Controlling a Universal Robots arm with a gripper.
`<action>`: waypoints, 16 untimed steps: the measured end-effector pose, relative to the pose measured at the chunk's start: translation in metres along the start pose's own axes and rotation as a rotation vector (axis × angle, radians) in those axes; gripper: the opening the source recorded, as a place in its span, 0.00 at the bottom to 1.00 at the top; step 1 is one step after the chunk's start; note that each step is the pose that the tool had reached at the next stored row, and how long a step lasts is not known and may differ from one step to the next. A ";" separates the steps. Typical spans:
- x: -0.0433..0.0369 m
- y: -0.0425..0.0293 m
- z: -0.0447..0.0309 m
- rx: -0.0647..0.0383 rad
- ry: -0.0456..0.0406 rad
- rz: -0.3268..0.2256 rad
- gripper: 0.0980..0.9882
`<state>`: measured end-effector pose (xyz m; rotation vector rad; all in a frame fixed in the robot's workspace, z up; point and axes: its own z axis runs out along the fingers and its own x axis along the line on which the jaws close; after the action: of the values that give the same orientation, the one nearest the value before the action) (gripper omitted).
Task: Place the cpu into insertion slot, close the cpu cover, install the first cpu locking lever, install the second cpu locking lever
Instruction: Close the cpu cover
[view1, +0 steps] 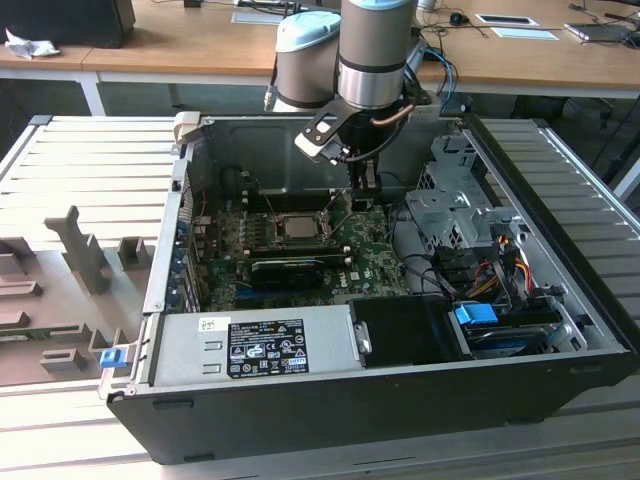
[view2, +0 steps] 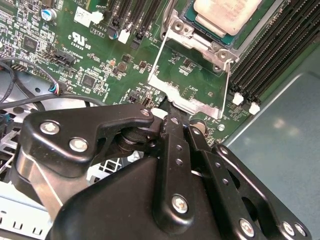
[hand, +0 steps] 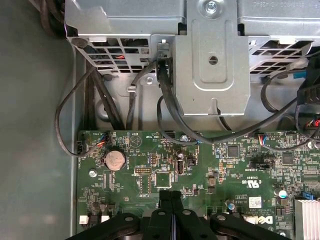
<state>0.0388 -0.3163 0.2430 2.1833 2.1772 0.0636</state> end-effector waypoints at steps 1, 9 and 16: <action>0.0000 -0.0002 0.0000 0.000 0.0000 0.000 0.01; 0.0000 -0.0017 -0.0001 0.000 0.0000 0.000 0.01; 0.0000 -0.0038 -0.0003 0.000 0.0000 0.000 0.01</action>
<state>0.0350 -0.3163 0.2430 2.1833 2.1772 0.0636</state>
